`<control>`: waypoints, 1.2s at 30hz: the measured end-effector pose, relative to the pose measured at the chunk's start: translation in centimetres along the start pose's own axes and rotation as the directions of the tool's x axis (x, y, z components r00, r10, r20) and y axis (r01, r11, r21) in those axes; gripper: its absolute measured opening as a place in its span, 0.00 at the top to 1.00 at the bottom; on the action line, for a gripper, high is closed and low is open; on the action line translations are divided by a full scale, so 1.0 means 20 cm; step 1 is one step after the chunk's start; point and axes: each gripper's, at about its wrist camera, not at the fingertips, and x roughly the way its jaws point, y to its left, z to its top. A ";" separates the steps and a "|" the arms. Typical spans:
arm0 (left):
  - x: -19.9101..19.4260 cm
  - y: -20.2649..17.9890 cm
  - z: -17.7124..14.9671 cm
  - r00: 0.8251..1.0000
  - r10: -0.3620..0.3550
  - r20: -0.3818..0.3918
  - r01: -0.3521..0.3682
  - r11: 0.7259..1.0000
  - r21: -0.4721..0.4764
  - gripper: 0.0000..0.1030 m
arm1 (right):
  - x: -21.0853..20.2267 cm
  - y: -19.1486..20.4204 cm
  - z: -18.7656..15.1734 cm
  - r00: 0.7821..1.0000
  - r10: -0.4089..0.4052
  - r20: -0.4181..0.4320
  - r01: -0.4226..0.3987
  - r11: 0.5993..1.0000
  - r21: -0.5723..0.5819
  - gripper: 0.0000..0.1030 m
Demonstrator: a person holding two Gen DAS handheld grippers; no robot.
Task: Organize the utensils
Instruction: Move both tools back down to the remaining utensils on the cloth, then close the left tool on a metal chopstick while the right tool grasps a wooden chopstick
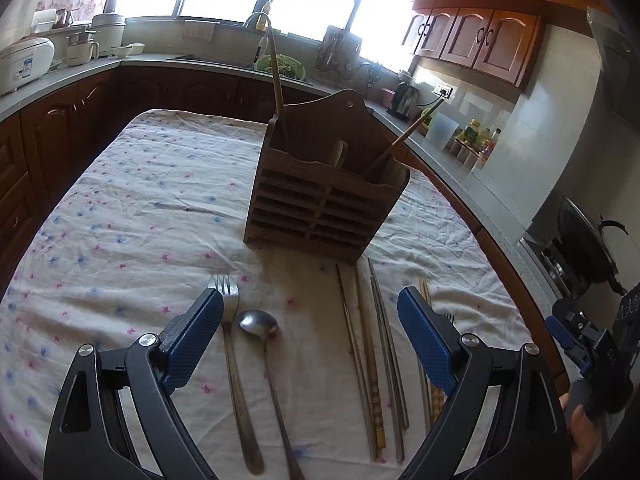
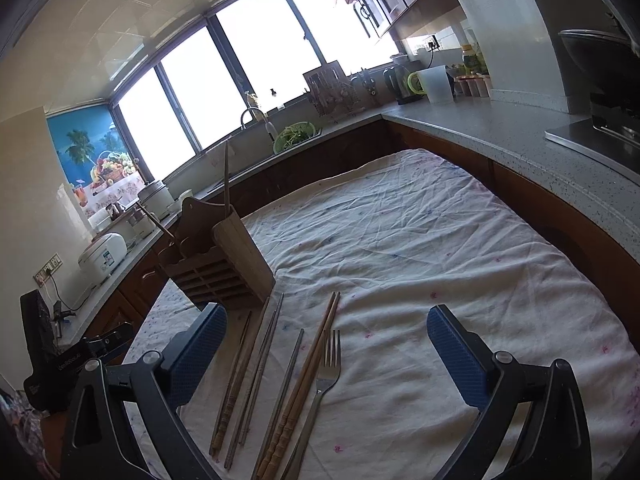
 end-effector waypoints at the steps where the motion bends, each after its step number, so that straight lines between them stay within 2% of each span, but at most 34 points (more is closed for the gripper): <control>1: 0.01 -0.01 0.00 1.000 0.004 -0.005 -0.004 1.000 0.006 0.12 | 0.01 0.00 0.00 1.000 -0.002 -0.003 0.002 1.000 -0.002 0.02; 6: 0.10 -0.06 0.01 0.999 0.011 -0.048 -0.008 0.998 0.063 0.12 | 0.07 0.00 0.00 0.999 -0.017 -0.030 0.016 1.000 -0.013 0.03; 8: 0.14 -0.09 0.02 0.998 0.009 -0.067 -0.003 0.997 0.083 0.16 | 0.09 0.01 0.01 0.999 -0.026 -0.038 0.025 0.999 -0.029 0.11; 9: 0.16 -0.10 0.02 0.997 0.005 -0.078 0.001 0.996 0.087 0.19 | 0.11 0.02 0.02 0.998 -0.031 -0.048 0.029 0.999 -0.035 0.18; 13: 0.27 -0.11 0.04 0.990 -0.012 -0.138 0.024 0.996 0.085 0.45 | 0.21 0.02 0.04 0.994 -0.050 -0.097 0.045 0.998 -0.045 0.43; 14: 0.30 -0.12 0.05 0.988 -0.015 -0.151 0.029 0.996 0.088 0.51 | 0.23 0.03 0.05 0.992 -0.055 -0.111 0.050 0.998 -0.050 0.45; 16: 0.35 -0.13 0.06 0.984 -0.020 -0.180 0.036 0.995 0.090 0.54 | 0.28 0.03 0.05 0.989 -0.048 -0.137 0.042 0.998 -0.048 0.54; 20: 0.45 -0.15 0.07 0.974 -0.028 -0.225 0.051 0.994 0.097 0.56 | 0.40 0.03 0.06 0.980 -0.054 -0.192 0.044 0.998 -0.053 0.60; 24: 0.53 -0.18 0.07 0.964 -0.023 -0.263 0.056 0.991 0.120 0.63 | 0.52 0.02 0.05 0.966 -0.065 -0.250 0.055 0.997 -0.047 0.73; 36: 0.74 -0.18 0.07 0.939 0.006 -0.343 0.049 0.987 0.151 0.76 | 0.78 0.02 0.04 0.936 -0.086 -0.341 0.067 0.995 -0.068 0.78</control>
